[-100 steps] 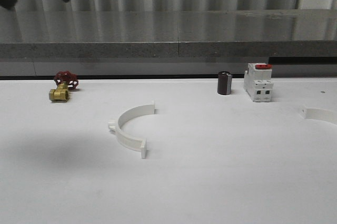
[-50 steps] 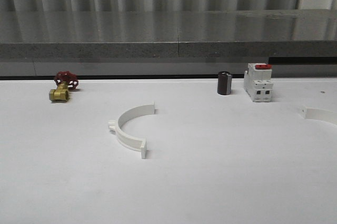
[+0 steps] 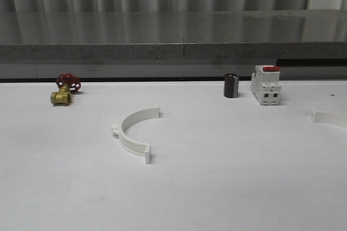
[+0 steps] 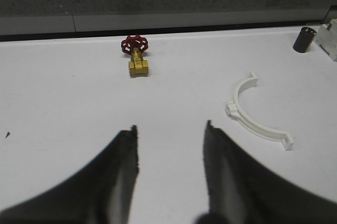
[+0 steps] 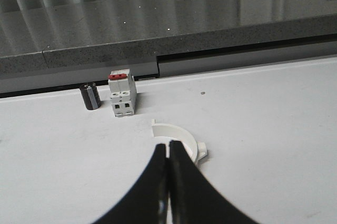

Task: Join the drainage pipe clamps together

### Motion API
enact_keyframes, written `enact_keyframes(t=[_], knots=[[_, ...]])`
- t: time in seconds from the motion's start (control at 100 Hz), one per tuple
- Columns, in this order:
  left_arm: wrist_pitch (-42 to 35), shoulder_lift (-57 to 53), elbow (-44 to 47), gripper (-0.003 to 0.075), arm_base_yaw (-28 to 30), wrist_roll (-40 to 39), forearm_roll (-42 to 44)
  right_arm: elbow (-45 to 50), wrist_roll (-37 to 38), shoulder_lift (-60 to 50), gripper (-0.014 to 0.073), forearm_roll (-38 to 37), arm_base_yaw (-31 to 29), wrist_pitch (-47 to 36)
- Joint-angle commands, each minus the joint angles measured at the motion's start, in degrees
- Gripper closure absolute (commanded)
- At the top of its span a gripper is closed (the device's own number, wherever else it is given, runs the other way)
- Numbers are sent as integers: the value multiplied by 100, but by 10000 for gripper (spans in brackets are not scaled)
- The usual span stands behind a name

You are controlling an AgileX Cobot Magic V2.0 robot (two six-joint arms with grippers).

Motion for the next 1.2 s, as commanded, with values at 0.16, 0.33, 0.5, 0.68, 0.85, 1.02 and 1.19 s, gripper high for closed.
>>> enact_keyframes(t=[0.16, 0.33, 0.5, 0.68, 0.85, 1.02, 1.19], knots=[[-580, -1, -149, 740, 21, 8, 68, -93, -37, -111, 660, -13, -43, -478], [-451, -1, -149, 740, 21, 8, 54, -93, -37, -111, 660, -13, -43, -704], [-443, -1, -149, 740, 21, 8, 54, -362, -123, -42, 660, -109, -43, -848], [-443, -1, -149, 740, 21, 8, 54, -1295, -123, 921, 660, -109, -43, 233], [-443, -1, -149, 740, 21, 8, 54, -2370, -123, 2444, 660, -109, -43, 921], [-438, -1, -149, 740, 21, 8, 54, -3250, -123, 3867, 660, -109, -43, 1120], [-438, -1, -149, 740, 21, 8, 54, -3648, -123, 4818, 660, -109, -43, 1010]])
